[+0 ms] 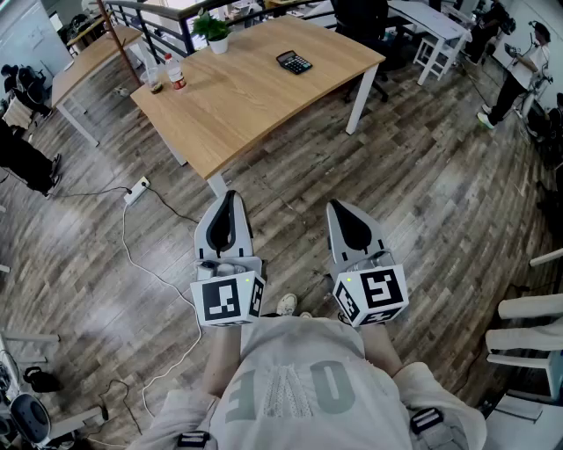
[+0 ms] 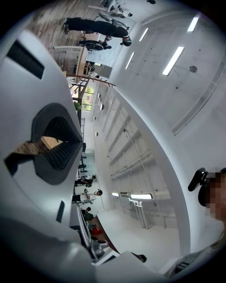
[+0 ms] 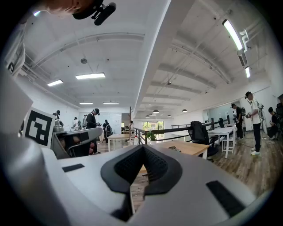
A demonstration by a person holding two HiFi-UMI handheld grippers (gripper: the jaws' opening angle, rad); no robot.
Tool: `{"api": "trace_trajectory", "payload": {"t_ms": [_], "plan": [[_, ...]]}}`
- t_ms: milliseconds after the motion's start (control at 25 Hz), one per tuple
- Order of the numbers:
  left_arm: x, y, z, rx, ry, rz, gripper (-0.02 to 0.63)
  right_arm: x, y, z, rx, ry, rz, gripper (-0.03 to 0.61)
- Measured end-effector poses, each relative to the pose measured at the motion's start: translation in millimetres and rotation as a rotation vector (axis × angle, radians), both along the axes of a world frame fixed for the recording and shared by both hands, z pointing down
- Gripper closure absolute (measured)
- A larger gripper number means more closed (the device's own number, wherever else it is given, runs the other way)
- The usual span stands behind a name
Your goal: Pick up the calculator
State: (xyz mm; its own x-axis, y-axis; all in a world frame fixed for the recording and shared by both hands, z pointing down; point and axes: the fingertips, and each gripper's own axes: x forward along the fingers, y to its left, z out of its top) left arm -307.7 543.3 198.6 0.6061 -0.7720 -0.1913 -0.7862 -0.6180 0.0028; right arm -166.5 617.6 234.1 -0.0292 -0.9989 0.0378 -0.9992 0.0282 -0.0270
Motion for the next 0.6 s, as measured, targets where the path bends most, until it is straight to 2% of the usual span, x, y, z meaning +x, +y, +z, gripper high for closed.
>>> {"api": "trace_trajectory", "payload": {"t_ms": [120, 280, 440, 600], "plan": [[5, -16, 3, 0.012, 0.001, -0.005, 0.604, 6, -15, 6, -0.003, 0.000, 0.008, 0.561], [-1, -17, 16, -0.022, -0.020, -0.004, 0.604, 1, -13, 31, -0.063, -0.039, 0.014, 0.561], [5, -29, 4, 0.003, -0.005, 0.013, 0.604, 6, -25, 19, -0.040, -0.029, 0.020, 0.561], [9, -39, 6, -0.006, 0.001, 0.027, 0.604, 7, -38, 12, -0.018, -0.040, 0.008, 0.561]]}}
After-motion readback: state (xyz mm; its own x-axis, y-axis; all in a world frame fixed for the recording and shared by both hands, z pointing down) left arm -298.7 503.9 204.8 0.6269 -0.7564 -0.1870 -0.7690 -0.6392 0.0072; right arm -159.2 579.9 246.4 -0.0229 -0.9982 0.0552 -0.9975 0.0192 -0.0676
